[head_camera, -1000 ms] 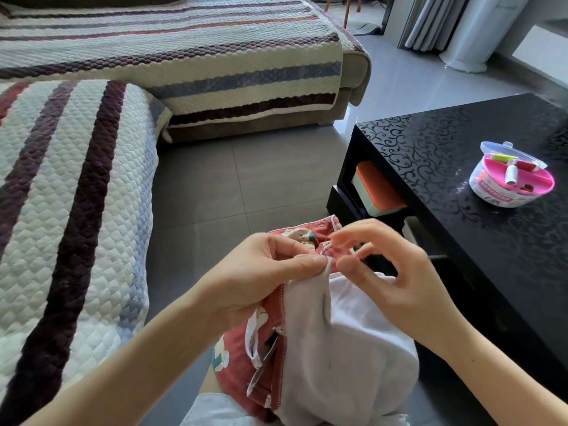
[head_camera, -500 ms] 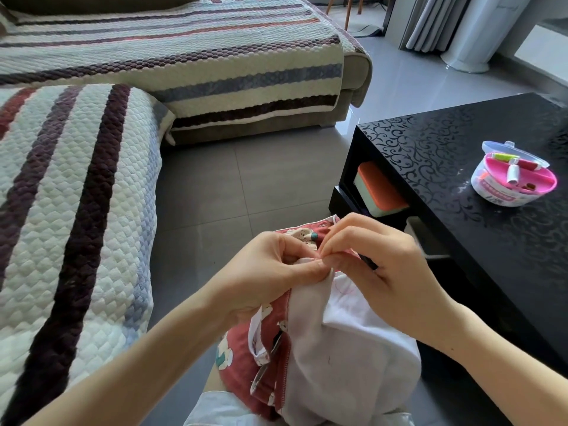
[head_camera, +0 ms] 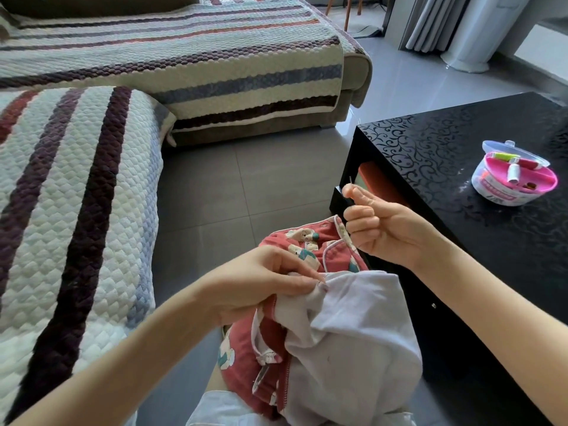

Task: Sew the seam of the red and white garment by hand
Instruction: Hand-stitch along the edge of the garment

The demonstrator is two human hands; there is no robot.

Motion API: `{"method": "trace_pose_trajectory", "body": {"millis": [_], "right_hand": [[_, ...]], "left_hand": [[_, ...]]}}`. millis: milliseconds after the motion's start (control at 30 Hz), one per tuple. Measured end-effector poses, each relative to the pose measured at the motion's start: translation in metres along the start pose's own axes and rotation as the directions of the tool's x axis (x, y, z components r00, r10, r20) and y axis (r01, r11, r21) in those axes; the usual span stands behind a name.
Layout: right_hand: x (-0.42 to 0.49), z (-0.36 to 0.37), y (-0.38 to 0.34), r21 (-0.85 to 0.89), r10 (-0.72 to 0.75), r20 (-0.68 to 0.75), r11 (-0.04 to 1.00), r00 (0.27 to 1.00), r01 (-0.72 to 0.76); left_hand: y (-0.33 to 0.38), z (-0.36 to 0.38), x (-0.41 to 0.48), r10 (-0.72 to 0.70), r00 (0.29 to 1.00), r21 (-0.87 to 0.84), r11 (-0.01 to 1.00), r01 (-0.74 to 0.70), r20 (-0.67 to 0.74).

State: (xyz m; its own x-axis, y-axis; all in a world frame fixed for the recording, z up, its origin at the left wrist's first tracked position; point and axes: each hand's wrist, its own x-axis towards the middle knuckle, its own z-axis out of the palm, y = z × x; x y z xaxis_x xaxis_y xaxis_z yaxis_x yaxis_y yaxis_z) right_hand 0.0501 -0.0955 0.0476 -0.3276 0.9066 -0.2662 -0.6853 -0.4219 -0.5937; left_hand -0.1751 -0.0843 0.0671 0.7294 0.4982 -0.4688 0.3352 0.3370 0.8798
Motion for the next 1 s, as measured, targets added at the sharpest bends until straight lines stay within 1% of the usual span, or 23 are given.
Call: {"method": "trace_pose_trajectory", "body": {"millis": [33,67,133,167,200,233,267,300,333,367,400,433,467,500,533,567,633,700,733,867,900,967,1000], "right_hand": [[0.008,-0.015,-0.004,-0.056,0.011,-0.056,0.998,0.998,-0.014],[0.015,-0.028,-0.007,-0.191,-0.015,-0.158,0.981,0.987,-0.015],[0.032,-0.057,-0.016,-0.510,-0.193,-0.382,0.860,0.904,-0.031],[0.038,-0.070,-0.022,-0.659,-0.335,-0.439,0.751,0.833,-0.045],[0.042,-0.086,-0.030,-0.792,-0.491,-0.457,0.604,0.741,-0.089],[0.043,-0.102,-0.039,-0.880,-0.642,-0.450,0.437,0.621,-0.186],[0.041,-0.119,-0.047,-0.888,-0.734,-0.454,0.326,0.506,-0.324],[0.040,-0.131,-0.052,-0.854,-0.774,-0.471,0.280,0.423,-0.439],[0.038,-0.133,-0.054,-0.833,-0.784,-0.479,0.265,0.395,-0.485],[0.037,-0.125,-0.054,-0.852,-0.770,-0.469,0.267,0.432,-0.450],[0.036,-0.108,-0.051,-0.894,-0.735,-0.438,0.298,0.518,-0.334],[0.032,-0.084,-0.044,-0.914,-0.664,-0.397,0.353,0.634,-0.202],[0.023,-0.057,-0.034,-0.915,-0.559,-0.321,0.391,0.765,-0.098],[0.010,-0.031,-0.025,-0.922,-0.428,-0.220,0.386,0.877,-0.043],[-0.003,-0.009,-0.015,-0.925,-0.304,-0.108,0.378,0.947,0.016],[-0.015,0.006,-0.004,-0.925,-0.198,-0.007,0.374,0.980,0.069],[-0.028,0.023,0.015,-0.931,-0.068,0.125,0.336,0.990,0.141],[-0.031,0.025,0.026,-0.955,-0.044,0.166,0.240,0.985,0.172],[-0.030,0.025,0.029,-0.953,-0.069,0.167,0.245,0.984,0.179],[-0.030,0.033,0.027,-0.871,-0.191,0.155,0.437,0.969,0.225],[-0.029,0.032,0.022,-0.869,-0.234,0.124,0.443,0.964,0.219],[-0.019,0.027,0.008,-0.920,-0.395,0.043,0.343,0.918,0.191],[-0.011,0.018,0.000,-0.948,-0.504,-0.006,0.277,0.864,0.155]], "left_hand": [[0.001,-0.001,-0.002,-0.006,0.999,-0.022,1.000,0.007,0.040],[0.002,-0.003,-0.003,-0.004,0.997,-0.043,0.999,0.007,0.075],[0.003,-0.006,-0.006,0.015,0.991,-0.082,0.997,-0.004,0.133],[0.004,-0.007,-0.009,0.024,0.987,-0.099,0.995,-0.009,0.158],[0.004,-0.008,-0.010,0.032,0.984,-0.110,0.994,-0.013,0.177],[0.004,-0.008,-0.012,0.038,0.980,-0.114,0.993,-0.016,0.193],[0.004,-0.007,-0.013,0.044,0.978,-0.114,0.993,-0.021,0.202],[0.004,-0.007,-0.014,0.048,0.977,-0.118,0.993,-0.024,0.206],[0.004,-0.007,-0.015,0.052,0.978,-0.124,0.992,-0.027,0.204],[0.004,-0.007,-0.015,0.054,0.979,-0.130,0.991,-0.028,0.198],[0.004,-0.008,-0.015,0.056,0.981,-0.136,0.990,-0.030,0.188],[0.004,-0.009,-0.015,0.053,0.982,-0.144,0.989,-0.027,0.179],[0.004,-0.010,-0.015,0.050,0.984,-0.153,0.988,-0.024,0.172],[0.004,-0.010,-0.015,0.049,0.984,-0.164,0.986,-0.020,0.169],[0.004,-0.011,-0.015,0.045,0.985,-0.171,0.985,-0.016,0.165],[0.004,-0.011,-0.015,0.043,0.986,-0.174,0.985,-0.015,0.163],[0.004,-0.012,-0.015,0.043,0.987,-0.172,0.985,-0.016,0.154],[0.006,-0.012,-0.014,0.051,0.986,-0.166,0.986,-0.024,0.159],[0.007,-0.011,-0.015,0.057,0.985,-0.165,0.986,-0.029,0.166],[0.008,-0.008,-0.016,0.056,0.984,-0.166,0.986,-0.027,0.172],[0.008,-0.008,-0.017,0.052,0.984,-0.168,0.986,-0.023,0.169],[0.008,-0.009,-0.018,0.044,0.985,-0.162,0.987,-0.016,0.168],[0.008,-0.009,-0.019,0.042,0.984,-0.157,0.988,-0.015,0.171]]}}
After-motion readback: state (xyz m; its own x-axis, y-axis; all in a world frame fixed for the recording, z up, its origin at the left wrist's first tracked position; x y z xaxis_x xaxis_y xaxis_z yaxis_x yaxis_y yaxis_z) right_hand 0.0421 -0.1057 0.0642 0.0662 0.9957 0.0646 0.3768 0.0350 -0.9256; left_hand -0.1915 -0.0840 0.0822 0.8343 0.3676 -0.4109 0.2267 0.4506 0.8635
